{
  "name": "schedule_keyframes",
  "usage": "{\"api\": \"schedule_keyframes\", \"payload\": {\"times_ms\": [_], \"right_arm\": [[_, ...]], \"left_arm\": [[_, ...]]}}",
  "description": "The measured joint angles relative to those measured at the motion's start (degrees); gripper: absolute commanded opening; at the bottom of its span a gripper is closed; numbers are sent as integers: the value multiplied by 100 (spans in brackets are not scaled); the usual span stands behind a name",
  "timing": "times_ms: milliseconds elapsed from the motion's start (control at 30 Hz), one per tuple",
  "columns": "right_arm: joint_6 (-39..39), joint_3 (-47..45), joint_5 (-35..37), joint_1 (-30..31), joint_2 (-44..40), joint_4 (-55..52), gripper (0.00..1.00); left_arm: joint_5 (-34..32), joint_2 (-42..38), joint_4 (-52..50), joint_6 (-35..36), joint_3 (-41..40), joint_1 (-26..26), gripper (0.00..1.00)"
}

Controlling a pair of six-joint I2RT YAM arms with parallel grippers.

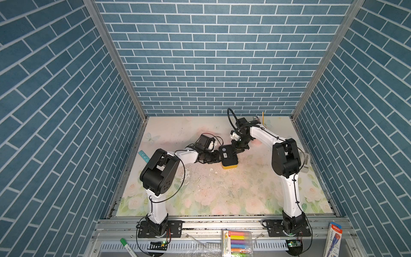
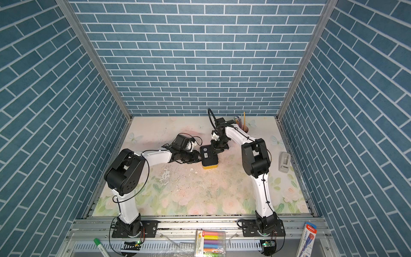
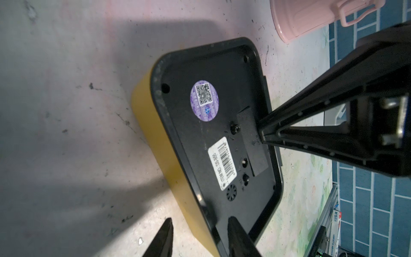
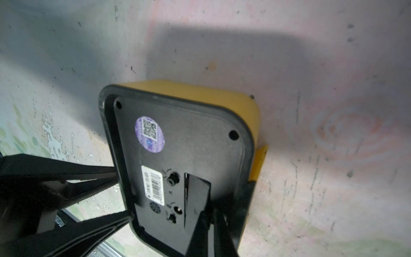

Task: Insert the battery into the alarm
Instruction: Install the cover on the alarm.

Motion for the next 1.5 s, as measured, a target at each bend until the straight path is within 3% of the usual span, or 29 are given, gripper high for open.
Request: {"api": "schedule_keyframes", "payload": {"times_ms": [267, 1500], "right_arm": [[31, -44, -173, -22, 7, 39, 0], [605, -1084, -669, -101, -667, 861, 0]], "left_arm": [[-2, 7, 2, -13, -9, 0, 43], [55, 68, 192, -120, -136, 76, 42]]}}
